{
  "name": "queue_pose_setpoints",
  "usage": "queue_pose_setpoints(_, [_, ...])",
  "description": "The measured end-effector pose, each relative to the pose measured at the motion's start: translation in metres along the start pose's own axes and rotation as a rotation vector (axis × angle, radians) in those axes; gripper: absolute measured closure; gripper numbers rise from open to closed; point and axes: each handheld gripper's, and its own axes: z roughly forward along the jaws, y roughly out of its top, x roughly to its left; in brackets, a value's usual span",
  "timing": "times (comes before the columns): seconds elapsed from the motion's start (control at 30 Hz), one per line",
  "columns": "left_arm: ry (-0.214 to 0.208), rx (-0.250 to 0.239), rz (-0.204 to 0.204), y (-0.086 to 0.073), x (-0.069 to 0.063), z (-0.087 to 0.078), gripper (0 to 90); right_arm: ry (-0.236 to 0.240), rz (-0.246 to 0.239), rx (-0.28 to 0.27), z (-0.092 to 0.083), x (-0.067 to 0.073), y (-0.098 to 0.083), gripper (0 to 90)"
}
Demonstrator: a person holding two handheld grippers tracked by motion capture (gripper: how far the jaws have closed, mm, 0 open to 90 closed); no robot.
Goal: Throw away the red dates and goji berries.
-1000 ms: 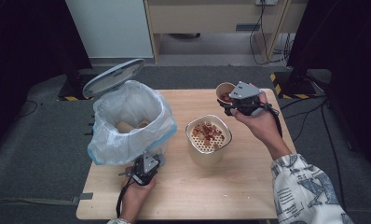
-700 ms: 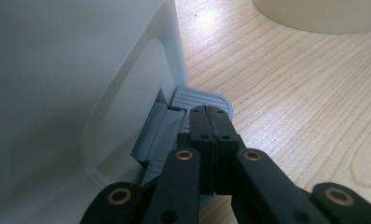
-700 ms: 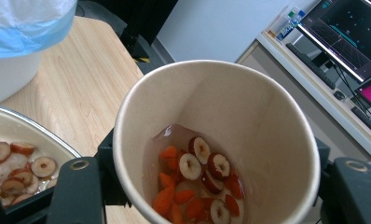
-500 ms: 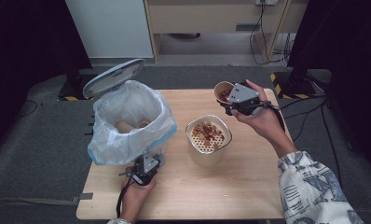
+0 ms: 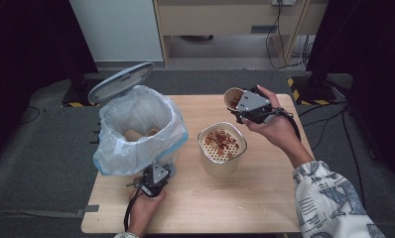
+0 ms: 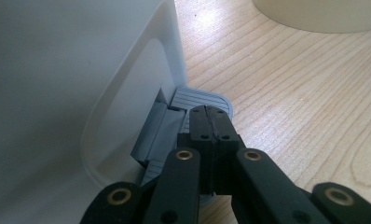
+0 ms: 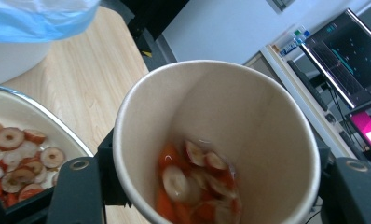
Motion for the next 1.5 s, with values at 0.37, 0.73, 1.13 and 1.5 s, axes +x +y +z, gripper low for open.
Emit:
queue_pose_setpoints(0.37, [0.002,0.001,0.003,0.000,0.000,0.000,89.2,-0.061,-0.149,0.043,-0.008,0.009,0.006,33.9])
queue_pose_setpoints(0.73, [0.002,0.005,0.006,0.000,0.000,0.000,89.2,-0.104,-0.271,0.065,-0.019,0.007,0.016,34.0])
queue_pose_setpoints(1.13, [0.003,0.005,0.007,0.000,0.000,0.000,89.1,-0.112,-0.337,0.083,-0.022,0.008,0.021,34.0])
queue_pose_setpoints(1.5, [0.002,0.005,0.007,0.000,0.000,0.000,89.1,-0.114,-0.359,0.100,-0.023,0.006,0.023,34.0])
